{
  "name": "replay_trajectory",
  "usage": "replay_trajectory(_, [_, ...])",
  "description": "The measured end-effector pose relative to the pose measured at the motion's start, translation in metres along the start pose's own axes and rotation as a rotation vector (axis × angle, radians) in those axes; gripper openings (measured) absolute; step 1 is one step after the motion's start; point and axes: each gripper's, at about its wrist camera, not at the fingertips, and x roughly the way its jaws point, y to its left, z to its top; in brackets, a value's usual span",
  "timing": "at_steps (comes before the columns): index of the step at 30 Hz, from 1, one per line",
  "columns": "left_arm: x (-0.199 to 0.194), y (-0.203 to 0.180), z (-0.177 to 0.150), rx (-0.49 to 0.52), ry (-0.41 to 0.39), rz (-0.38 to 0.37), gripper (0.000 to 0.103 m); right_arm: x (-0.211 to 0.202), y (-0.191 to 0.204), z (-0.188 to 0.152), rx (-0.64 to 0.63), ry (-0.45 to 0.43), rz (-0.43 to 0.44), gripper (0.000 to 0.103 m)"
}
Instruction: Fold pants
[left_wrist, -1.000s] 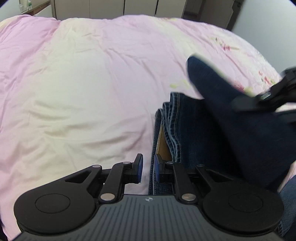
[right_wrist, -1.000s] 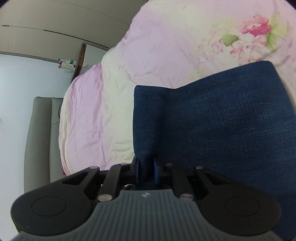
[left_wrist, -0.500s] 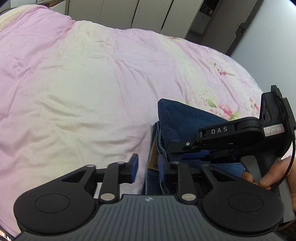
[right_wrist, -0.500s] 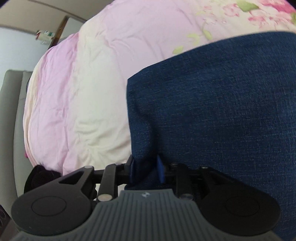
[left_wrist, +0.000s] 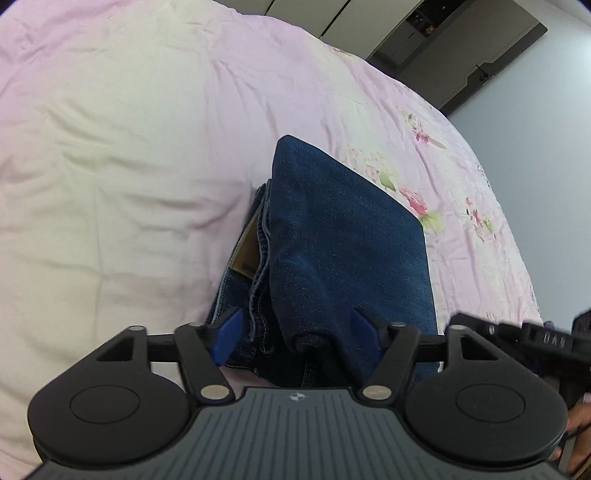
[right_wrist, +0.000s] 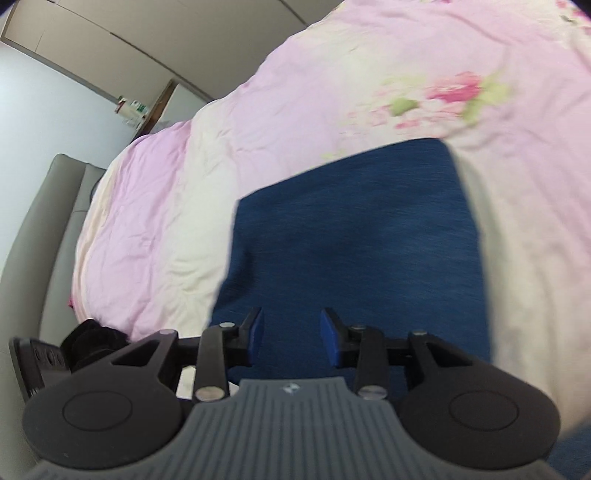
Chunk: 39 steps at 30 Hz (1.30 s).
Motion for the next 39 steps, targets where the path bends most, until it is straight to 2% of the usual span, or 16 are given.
replay_trajectory(2, [-0.003,-0.010,0.000,0.055,0.002,0.033,0.023,-0.013,-0.015,-0.011,-0.029,-0.022,-0.059,0.032])
replay_trajectory(4, [-0.014,-0.027,0.002,0.150,-0.016,0.047,0.020,-0.026,-0.026,-0.020,-0.064,-0.033,-0.088,0.032])
replay_trajectory(7, [-0.027,-0.059,0.004,0.304,-0.010,0.115,0.018,-0.040,-0.032,-0.032,-0.148,-0.039,-0.117,0.031])
replay_trajectory(10, [-0.023,-0.075,0.006,0.415,0.051,0.189,0.017,-0.044,-0.029,-0.044,-0.253,-0.018,-0.147,0.029])
replay_trajectory(13, [-0.007,-0.067,0.008,0.462,0.127,0.271,0.010,-0.041,-0.021,-0.056,-0.358,-0.004,-0.190,0.028])
replay_trajectory(14, [0.000,-0.062,0.008,0.491,0.139,0.348,0.000,-0.039,-0.018,-0.060,-0.389,-0.004,-0.212,0.028])
replay_trajectory(15, [0.006,-0.059,0.008,0.547,0.127,0.464,0.000,-0.036,-0.017,-0.062,-0.411,0.002,-0.230,0.028])
replay_trajectory(16, [0.010,-0.051,0.009,0.574,0.126,0.534,0.000,-0.034,-0.018,-0.064,-0.421,0.014,-0.238,0.027])
replay_trajectory(17, [0.012,-0.040,0.014,0.540,0.149,0.523,0.000,-0.031,-0.021,-0.067,-0.423,0.031,-0.237,0.025])
replay_trajectory(18, [0.011,-0.029,0.019,0.487,0.170,0.471,0.000,-0.026,-0.025,-0.069,-0.414,0.053,-0.232,0.024])
replay_trajectory(21, [-0.002,-0.021,0.026,0.426,0.141,0.388,0.000,-0.009,-0.036,-0.075,-0.379,0.107,-0.217,0.022])
replay_trajectory(24, [-0.012,-0.040,0.027,0.458,0.124,0.289,0.001,0.015,-0.048,-0.083,-0.336,0.184,-0.200,0.016])
replay_trajectory(27, [-0.008,-0.067,0.023,0.536,0.131,0.241,0.004,0.045,-0.055,-0.102,-0.298,0.281,-0.190,0.009])
replay_trajectory(29, [-0.004,-0.082,0.019,0.596,0.140,0.233,0.007,0.048,-0.048,-0.108,-0.357,0.269,-0.216,0.009])
replay_trajectory(33, [0.010,-0.100,0.016,0.691,0.158,0.247,0.008,0.024,-0.036,-0.095,-0.354,0.231,-0.163,0.010])
replay_trajectory(39, [0.037,-0.096,0.035,0.663,0.148,0.269,0.008,-0.017,-0.024,-0.058,-0.375,0.069,-0.137,0.012])
